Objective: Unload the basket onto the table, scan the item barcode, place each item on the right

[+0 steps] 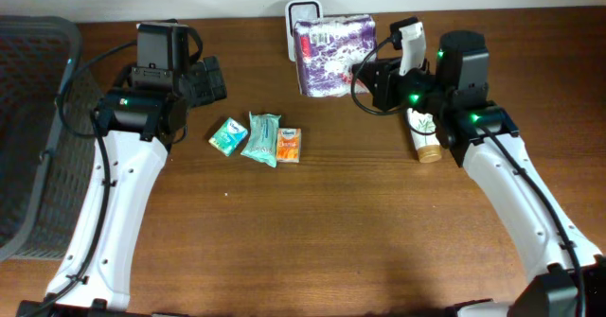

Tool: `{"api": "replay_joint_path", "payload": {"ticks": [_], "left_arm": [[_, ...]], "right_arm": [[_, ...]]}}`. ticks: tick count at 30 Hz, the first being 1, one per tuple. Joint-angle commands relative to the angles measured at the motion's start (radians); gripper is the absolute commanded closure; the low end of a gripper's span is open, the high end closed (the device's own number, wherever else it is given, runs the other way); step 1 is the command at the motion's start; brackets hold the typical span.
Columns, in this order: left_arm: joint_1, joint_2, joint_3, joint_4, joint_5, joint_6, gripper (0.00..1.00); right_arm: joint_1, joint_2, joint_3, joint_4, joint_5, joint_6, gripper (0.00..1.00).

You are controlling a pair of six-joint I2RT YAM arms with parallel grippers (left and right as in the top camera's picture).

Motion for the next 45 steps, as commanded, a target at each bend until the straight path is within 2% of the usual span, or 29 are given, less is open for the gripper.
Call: {"api": "replay_joint_path", "payload": {"ticks": [1, 4, 5, 7, 8, 10, 12, 16, 19, 22, 23, 25, 26, 27, 28, 29, 31, 33, 35, 37, 38, 39, 41, 43, 45], "left_arm": [[0.003, -0.006, 0.000, 0.001, -0.011, 0.012, 0.01], [0.003, -0.006, 0.000, 0.001, -0.011, 0.012, 0.01], [0.003, -0.006, 0.000, 0.001, -0.011, 0.012, 0.01], [0.003, -0.006, 0.000, 0.001, -0.011, 0.012, 0.01], [0.003, -0.006, 0.000, 0.001, -0.011, 0.012, 0.01], [0.003, -0.006, 0.000, 0.001, -0.011, 0.012, 0.01], [0.003, -0.006, 0.000, 0.001, -0.011, 0.012, 0.01], [0.003, -0.006, 0.000, 0.001, -0.011, 0.012, 0.01], [0.003, -0.006, 0.000, 0.001, -0.011, 0.012, 0.01], [0.003, -0.006, 0.000, 0.001, -0.011, 0.012, 0.01], [0.003, -0.006, 0.000, 0.001, -0.011, 0.012, 0.01], [0.003, -0.006, 0.000, 0.001, -0.011, 0.012, 0.01], [0.003, -0.006, 0.000, 0.001, -0.011, 0.012, 0.01], [0.003, -0.006, 0.000, 0.001, -0.011, 0.012, 0.01], [0.003, -0.006, 0.000, 0.001, -0.011, 0.012, 0.01], [0.003, -0.006, 0.000, 0.001, -0.011, 0.012, 0.01], [0.003, -0.006, 0.000, 0.001, -0.011, 0.012, 0.01], [0.003, -0.006, 0.000, 0.001, -0.011, 0.012, 0.01], [0.003, -0.006, 0.000, 0.001, -0.011, 0.012, 0.01], [0.003, -0.006, 0.000, 0.001, -0.011, 0.012, 0.01], [0.002, -0.006, 0.000, 0.001, -0.011, 0.012, 0.01], [0.003, -0.006, 0.000, 0.001, -0.011, 0.012, 0.01], [0.003, -0.006, 0.000, 0.001, -0.011, 0.012, 0.01], [0.003, -0.006, 0.000, 0.002, -0.011, 0.012, 0.01], [0.003, -0.006, 0.000, 0.001, -0.011, 0.012, 0.01]], "right_arm": [[0.004, 0.014, 0.016, 0.003, -0.017, -0.010, 0.96], [0.003, 0.014, 0.016, -0.041, -0.003, -0.010, 0.96], [0.004, 0.014, 0.016, -0.079, 0.055, -0.007, 0.96], [0.004, 0.015, 0.016, -0.204, 0.278, 0.028, 0.96], [0.004, 0.016, 0.016, -0.314, 0.468, 0.027, 0.96], [0.004, 0.016, 0.016, -0.439, 0.673, 0.027, 0.96], [0.004, 0.016, 0.016, -0.518, 0.731, 0.027, 0.96], [0.004, 0.024, 0.014, -0.557, 0.922, 0.011, 0.96], [0.013, 0.063, 0.014, -0.582, 0.930, -0.026, 0.96], [0.106, 0.177, 0.014, -0.597, 1.019, -0.049, 0.95], [0.137, 0.192, 0.014, -0.597, 1.032, -0.049, 0.92], [0.216, 0.194, 0.017, -0.597, 1.091, -0.053, 0.76], [0.272, 0.195, 0.019, -0.589, 1.101, -0.053, 0.57], [0.305, 0.194, 0.024, -0.580, 1.060, -0.053, 0.46], [0.343, 0.195, 0.045, -0.573, 0.973, -0.053, 0.42], [0.380, 0.194, 0.093, -0.564, 0.861, -0.052, 0.32], [0.409, 0.194, 0.183, -0.538, 0.700, -0.051, 0.26], [0.406, 0.194, 0.279, -0.527, 0.594, -0.051, 0.25], [0.342, 0.194, 0.323, -0.534, 0.596, -0.051, 0.20], [0.232, 0.195, 0.323, -0.614, 0.592, -0.019, 0.19], [0.166, 0.198, 0.322, -0.662, 0.553, -0.010, 0.08], [0.117, 0.208, 0.322, -0.702, 0.496, -0.010, 0.04], [0.026, 0.280, 0.322, -0.776, 0.302, -0.010, 0.03], [0.025, 0.375, 0.322, -0.764, 0.209, -0.010, 0.01], [0.032, 0.480, 0.322, -0.760, 0.184, 0.034, 0.14]]}}
